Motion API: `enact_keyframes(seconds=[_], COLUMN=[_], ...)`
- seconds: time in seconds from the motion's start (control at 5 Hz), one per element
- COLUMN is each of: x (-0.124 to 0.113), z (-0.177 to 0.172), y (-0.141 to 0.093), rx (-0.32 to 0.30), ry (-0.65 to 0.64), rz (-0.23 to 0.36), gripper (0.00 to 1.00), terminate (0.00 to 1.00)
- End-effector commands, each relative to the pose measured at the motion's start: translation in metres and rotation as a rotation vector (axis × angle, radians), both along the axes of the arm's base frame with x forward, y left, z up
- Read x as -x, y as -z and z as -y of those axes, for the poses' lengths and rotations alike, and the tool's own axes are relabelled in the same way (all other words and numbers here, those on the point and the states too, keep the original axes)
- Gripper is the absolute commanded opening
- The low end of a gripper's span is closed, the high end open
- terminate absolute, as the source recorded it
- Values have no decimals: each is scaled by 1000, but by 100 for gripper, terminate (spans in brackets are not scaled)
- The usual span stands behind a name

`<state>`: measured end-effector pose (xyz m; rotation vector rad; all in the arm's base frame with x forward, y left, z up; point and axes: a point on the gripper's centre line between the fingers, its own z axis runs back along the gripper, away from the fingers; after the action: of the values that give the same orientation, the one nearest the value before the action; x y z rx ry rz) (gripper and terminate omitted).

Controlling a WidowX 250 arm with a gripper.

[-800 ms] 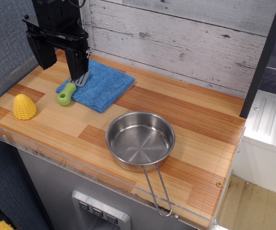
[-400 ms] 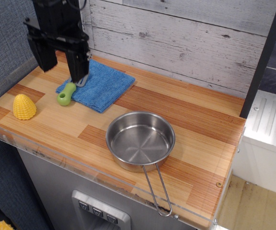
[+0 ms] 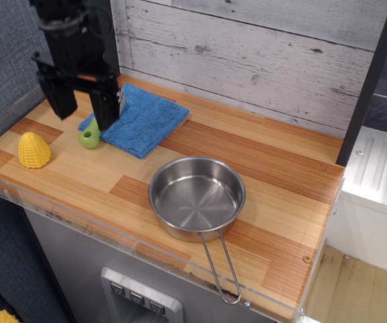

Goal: Move spatula to the top right table

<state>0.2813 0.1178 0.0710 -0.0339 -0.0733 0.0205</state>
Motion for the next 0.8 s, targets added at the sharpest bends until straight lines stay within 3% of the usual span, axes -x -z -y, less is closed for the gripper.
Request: enact_keyframes(seconds=[0.0,0.6], x=[-17,-24], z=[-30,-27], y=[29,44], rx=[-51,-64], ry=[-89,-77], rz=[69,43], gripper=[100,100], terminate=[0,0])
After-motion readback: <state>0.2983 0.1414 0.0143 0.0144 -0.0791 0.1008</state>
